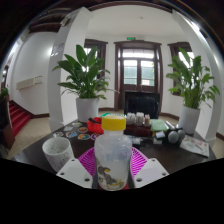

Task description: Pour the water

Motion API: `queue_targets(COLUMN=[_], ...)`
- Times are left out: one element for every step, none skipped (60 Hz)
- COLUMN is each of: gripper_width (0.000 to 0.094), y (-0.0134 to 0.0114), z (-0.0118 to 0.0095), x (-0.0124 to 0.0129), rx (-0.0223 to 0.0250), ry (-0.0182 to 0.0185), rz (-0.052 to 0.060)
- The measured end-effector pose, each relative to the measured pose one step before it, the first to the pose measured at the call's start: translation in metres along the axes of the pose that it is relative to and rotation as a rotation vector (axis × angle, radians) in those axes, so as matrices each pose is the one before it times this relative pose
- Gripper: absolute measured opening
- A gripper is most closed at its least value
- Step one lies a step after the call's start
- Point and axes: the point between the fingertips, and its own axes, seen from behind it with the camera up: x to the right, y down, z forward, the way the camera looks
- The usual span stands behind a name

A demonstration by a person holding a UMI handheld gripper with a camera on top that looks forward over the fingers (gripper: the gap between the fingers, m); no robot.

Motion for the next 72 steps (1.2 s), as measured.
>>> queue_targets(gripper_width=[0.0426,0.042,0.0422,0.0422,0.0418,0.0417,0.0417,0.0417,0.0418,0.0417,0.0418,0.0426,0.0432,0.0432,0.0448,0.0459,0.048,0.0493,0.0507,0.0519,0.0531,0.0541,0.0552,0.0558,0.0566,0.0581,0.0598,0.0621,0.0642,0.0666,0.0688,0.071,0.0732,0.0751,0.077,0.0778,0.0787,0.079,0.079,0.0792,0.0791,0.079,0.0792,0.079,0.0791,0.079,0.0791,0.079,0.0791,0.0792,0.0793,0.079,0.0789,0.0792,0.0793,0.0792,0.0793,0.0792,0.0792,0.0794,0.0793,0.0795,0.0797,0.0798,0.0799,0.0801,0.0802,0.08,0.0798,0.0799,0.0798,0.0798], y=[0.00322,-0.00344,0.00022,0.00362,-0.00204,0.002,-0.00087,0.00032,-0.00061,0.00124,-0.00171,-0.00063,-0.00015,-0.00024,-0.00021,-0.0002,0.001,-0.00034,-0.00021,-0.00024,-0.00002,-0.00003,0.00029,0.0009,0.00171,0.00335,0.00208,0.00121,0.00037,0.0001,-0.00023,-0.00059,-0.00144,-0.00039,-0.00011,0.00044,0.00106,0.00143,0.0015,0.00133,0.00137,0.00149,0.0014,0.00199,0.00167,0.00133,0.00143,0.00156,0.00136,0.00137,0.00087,0.00075,-0.00036,0.002,0.00051,0.00054,0.0005,0.00026,-0.00029,-0.00047,-0.00098,-0.00229,-0.0005,-0.00177,-0.00165,-0.00189,-0.00162,-0.00165,-0.00201,-0.00193,-0.00184,-0.0019], z=[-0.00267,-0.00193,0.00163,0.00068,0.0005,0.00004,-0.0007,-0.00023,-0.00135,0.00886,-0.00898,-0.00156,-0.00096,-0.00074,-0.00054,-0.00054,0.00273,-0.00063,-0.00061,-0.00066,-0.00077,-0.00057,-0.0005,-0.00068,-0.00057,0.00284,-0.00077,-0.00093,-0.00147,-0.00171,-0.00234,-0.00282,-0.00711,-0.00221,-0.00371,-0.0041,-0.00485,-0.00518,-0.00555,-0.00573,-0.00616,-0.00625,-0.00884,-0.00472,-0.00606,-0.00568,-0.00558,-0.00573,-0.00589,-0.00576,-0.0055,-0.00571,-0.00894,-0.00263,-0.00476,-0.00409,-0.00396,-0.00419,-0.00395,-0.00381,-0.00397,-0.00485,-0.00341,-0.00286,-0.00279,-0.00258,-0.0026,-0.0025,-0.00271,-0.00232,-0.00221,-0.00147], x=[-0.00148,-0.00022,0.00108,0.00162,0.00034,0.0012,0.00059,0.00059,-0.00046,0.00107,-0.00184,-0.00042,0.00019,-0.00026,-0.00005,0.0001,0.00132,-0.00026,-0.00052,-0.00013,-0.00005,0.00009,-0.00007,-0.0002,-0.00009,0.00138,0.00096,0.00088,0.00107,0.00134,0.00094,0.00036,-0.00126,-0.0003,-0.00041,-0.00022,-0.00017,-0.00003,0.00025,-0.00008,-0.0005,-0.00022,0.00037,0.00002,0.0001,-0.00006,0.00032,0.00038,0.00035,0.00033,0.00007,-0.00002,0.0013,-0.00058,-0.00015,0.00047,0.00045,0.00014,-0.00014,-0.00045,-0.00058,0.00091,0.00071,0.00058,0.00031,0.00091,0.00092,0.00102,0.00088,0.00088,0.00067,0.0004], rx=[-0.01209,0.03283,0.01003,-0.00525,0.01356,-0.00395,0.00588,0.00196,0.00325,0.0102,-0.00072,0.00248,0.00042,0.00025,0.00003,0.00028,0.00226,0.00008,0.00052,-0.00034,-0.00196,-0.00326,-0.00516,-0.00806,-0.01138,-0.0098,-0.01043,-0.00629,-0.00291,0.00003,0.00121,0.00233,0.00056,0.00316,0.00228,0.00061,-0.00197,-0.00335,-0.00321,-0.00204,-0.0013,-0.00131,-0.00176,0.00011,0.00025,0.0008,0.0,-0.00102,-0.00139,-0.0006,-0.00065,-0.00098,-0.00423,-0.00062,-0.00036,0.00017,0.00021,-0.00017,0.00069,0.0018,0.00281,0.00238,0.00466,0.0059,0.00658,0.00655,0.00572,0.00571,0.00626,0.00666,0.00611,0.00464], ry=[0.00041,-0.00173,0.0003,0.00315,-0.00095,0.00192,0.00156,0.0013,0.00103,0.0016,0.00083,0.00052,0.0014,0.00134,0.00159,0.0024,0.00035,0.0014,0.00057,0.00138,0.00182,0.00265,0.00265,0.00177,0.00187,0.00283,0.00393,0.00564,0.00708,0.00633,0.00519,0.00416,0.00487,0.00389,0.00327,0.00291,0.0029,0.00446,0.00568,0.00443,0.00334,0.00503,0.00558,0.00698,0.00636,0.00657,0.00762,0.00771,0.00697,0.00624,0.00625,0.00606,0.00354,0.00731,0.00618,0.00608,0.00556,0.00422,0.00247,0.00085,0.00176,0.00221,0.00516,0.00531,0.00474,0.00466,0.00491,0.00531,0.00553,0.00476,0.00378,0.00238], rz=[0.0061,0.0018,-0.0037,-0.0058,0.0022,0.0042,0.0053,0.0038,0.0025,0.0022,0.0005,0.0007,0.0004,0.0012,0.0023,0.0013,-0.0002,-0.0006,-0.0015,-0.0011,-0.0006,-0.0003,-0.0002,-0.0001,0.0008,0.0021,0.0049,0.0061,0.0062,0.0057,0.0058,0.0066,0.0053,0.0055,0.0048,0.0038,0.0028,0.0028,0.0026,0.0011,0.0003,0.0,0.0006,-0.0012,-0.0009,-0.002,-0.0017,-0.0018,-0.0021,-0.0026,-0.0022,-0.0018,-0.0011,-0.0022,-0.0009,-0.0005,-0.0003,-0.0014,-0.0027,-0.0027,-0.0021,-0.0005,-0.0013,-0.0008,-0.0013,-0.002,-0.0027,-0.0026,-0.0017,-0.0012,-0.0005,0.0])
